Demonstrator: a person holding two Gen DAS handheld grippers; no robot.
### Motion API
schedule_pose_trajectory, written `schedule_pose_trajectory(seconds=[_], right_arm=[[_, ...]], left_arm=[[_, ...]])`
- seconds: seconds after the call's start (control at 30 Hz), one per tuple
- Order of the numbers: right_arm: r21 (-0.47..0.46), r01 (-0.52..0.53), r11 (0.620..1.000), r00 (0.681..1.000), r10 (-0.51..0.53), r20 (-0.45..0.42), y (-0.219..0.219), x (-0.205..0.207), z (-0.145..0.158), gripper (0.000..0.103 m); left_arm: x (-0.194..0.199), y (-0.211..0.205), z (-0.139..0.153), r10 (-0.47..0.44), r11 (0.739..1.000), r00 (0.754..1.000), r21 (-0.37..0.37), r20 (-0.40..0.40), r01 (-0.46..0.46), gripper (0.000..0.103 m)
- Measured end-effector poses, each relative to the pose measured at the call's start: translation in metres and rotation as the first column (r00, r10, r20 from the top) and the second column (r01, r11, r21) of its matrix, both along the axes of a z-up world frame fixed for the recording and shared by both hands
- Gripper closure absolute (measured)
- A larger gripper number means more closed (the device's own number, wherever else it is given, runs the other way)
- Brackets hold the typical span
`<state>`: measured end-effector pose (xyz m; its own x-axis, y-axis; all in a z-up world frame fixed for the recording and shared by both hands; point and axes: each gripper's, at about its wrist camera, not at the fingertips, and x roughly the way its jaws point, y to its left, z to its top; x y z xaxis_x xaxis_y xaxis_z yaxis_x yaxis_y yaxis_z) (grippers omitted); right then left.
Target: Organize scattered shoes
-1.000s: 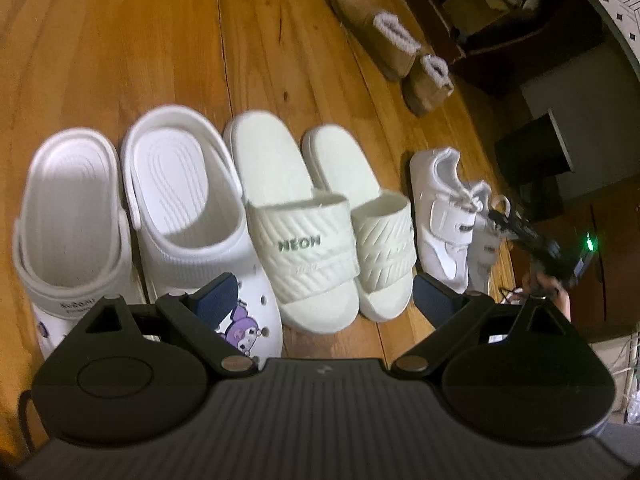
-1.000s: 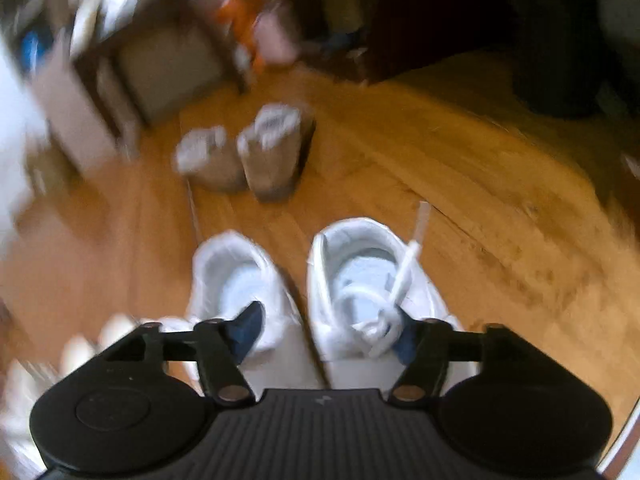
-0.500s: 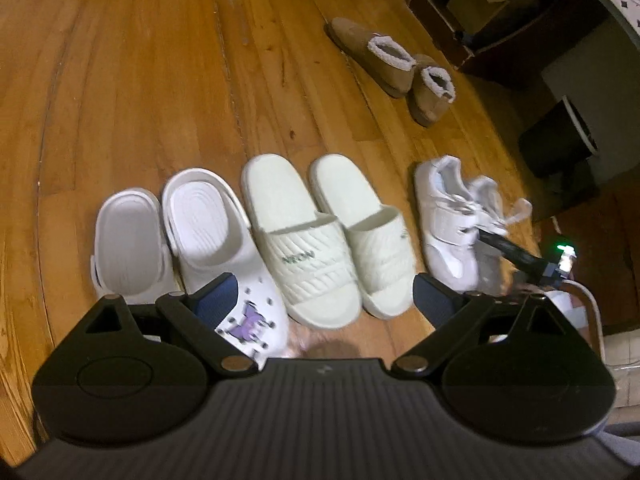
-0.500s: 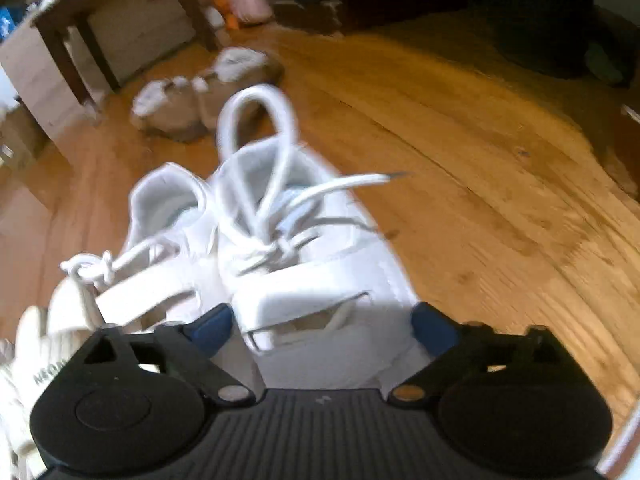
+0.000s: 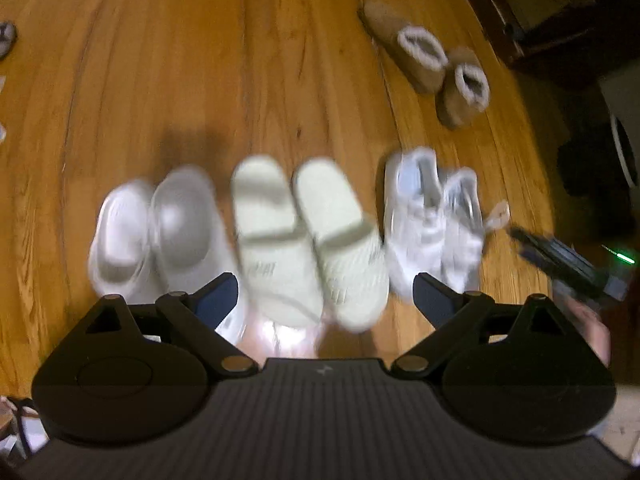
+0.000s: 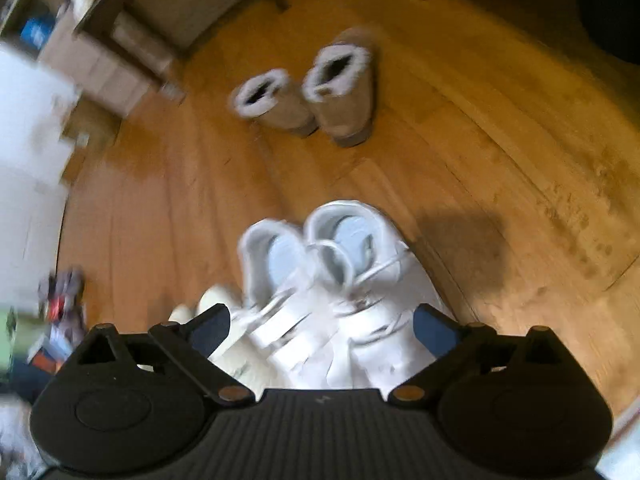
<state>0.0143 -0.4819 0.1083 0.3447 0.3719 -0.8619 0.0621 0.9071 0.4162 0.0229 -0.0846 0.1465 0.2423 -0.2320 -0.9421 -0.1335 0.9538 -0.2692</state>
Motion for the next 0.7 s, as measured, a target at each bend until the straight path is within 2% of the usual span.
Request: schedule_pose_trajectory(seconds=[0.1, 0.17, 0.2, 0.27, 0.3, 0.43, 0.53, 0.63, 0.7], right_arm=[[-0.062, -0.048, 0.997, 0.999, 0.049, 0.012, 0.001, 0.014, 0.055, 0.001], [-0.086, -0.028, 0.996, 1.0, 0.029, 0.006, 0.002, 0.025, 0.076, 0.001], [-0.098, -0.012, 0.995, 1.0, 0.012, -0.002, 0.001, 0.03, 0.085, 0.001], [-0.07, 0.034, 0.997, 0.999, -0.035, -0.015, -0.003, 0.037, 0.087, 0.001], [-0.035, 0.058, 0.998, 0.998, -0.059, -0.021, -0.006, 0.039, 0.085, 0.001], [0.014, 0.124, 0.992, 0.992, -0.124, 0.001, 0.0, 0.016, 0.05, 0.001], [-0.005, 0.154, 0.988, 0.988, -0.154, -0.014, 0.009, 0.002, 0.023, 0.002], [0.018, 0.166, 0.986, 0.983, -0.167, 0.072, 0.017, -0.021, -0.005, 0.002], [-0.009, 0.154, 0.988, 0.987, -0.153, 0.056, 0.022, -0.021, -0.029, 0.002]], left_arm=[[0.041, -0.035, -0.025, 0.037, 0.998, 0.999, -0.047, 0.029, -0.036, 0.008], [0.053, -0.049, -0.035, 0.068, 0.996, 0.998, -0.059, 0.013, -0.067, 0.008], [0.057, -0.057, -0.041, 0.105, 0.993, 0.994, -0.055, -0.032, -0.107, 0.008], [0.065, -0.064, -0.041, 0.132, 0.986, 0.99, -0.096, -0.039, -0.135, 0.008], [0.068, -0.067, -0.04, 0.144, 0.982, 0.989, -0.118, -0.041, -0.148, 0.008], [0.092, -0.071, -0.041, 0.207, 0.966, 0.977, -0.172, 0.058, -0.194, 0.008], [0.107, -0.071, -0.059, 0.266, 0.948, 0.961, -0.199, 0.072, -0.247, 0.008], [0.119, -0.071, -0.084, 0.307, 0.93, 0.949, -0.235, 0.069, -0.283, 0.008], [0.129, -0.069, -0.097, 0.306, 0.922, 0.95, -0.267, 0.062, -0.28, 0.008]])
